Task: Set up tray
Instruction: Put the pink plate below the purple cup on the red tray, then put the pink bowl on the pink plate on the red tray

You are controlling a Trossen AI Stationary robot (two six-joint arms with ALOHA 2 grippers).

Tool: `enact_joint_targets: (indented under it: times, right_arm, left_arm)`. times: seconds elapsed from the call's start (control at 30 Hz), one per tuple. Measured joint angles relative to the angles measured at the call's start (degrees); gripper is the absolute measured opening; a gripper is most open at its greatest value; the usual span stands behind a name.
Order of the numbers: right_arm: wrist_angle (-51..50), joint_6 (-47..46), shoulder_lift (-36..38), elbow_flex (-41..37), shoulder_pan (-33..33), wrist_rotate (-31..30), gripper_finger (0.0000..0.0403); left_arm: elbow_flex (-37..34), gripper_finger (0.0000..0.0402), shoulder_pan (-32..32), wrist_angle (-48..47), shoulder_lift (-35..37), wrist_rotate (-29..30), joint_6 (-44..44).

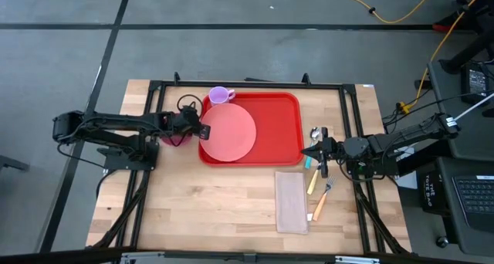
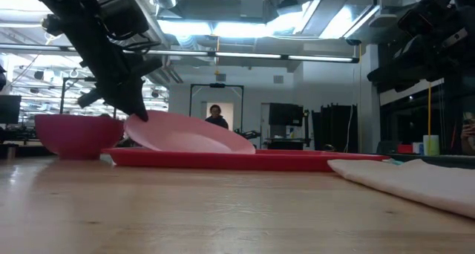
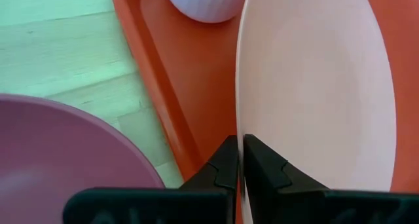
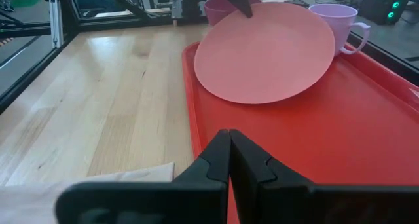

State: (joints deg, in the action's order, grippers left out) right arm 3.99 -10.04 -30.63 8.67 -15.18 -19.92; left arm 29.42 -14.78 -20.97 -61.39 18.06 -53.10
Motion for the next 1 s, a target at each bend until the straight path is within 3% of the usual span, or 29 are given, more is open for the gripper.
enact_joint_targets:
  times: [0.2, 0.63, 1.0]
  right_arm:
    - [-0.01, -0.1, 0.0, 0.0, 0.0, 0.0, 0.0009]
    - [-0.02, -0.07, 0.0, 0.0, -0.01, 0.0, 0.0009]
    - [-0.02, -0.13, 0.0, 0.0, 0.0, 0.0, 0.0009]
  left_arm:
    - [-0.01, 0.0009, -0.01, 0.05, 0.0, -0.2, 1.98]
    - [-0.04, 0.0082, -0.01, -0.22, -0.04, 0.12, 3.3]
    - [-0.04, 0.0085, -0.01, 0.02, -0.04, 0.31, 7.15]
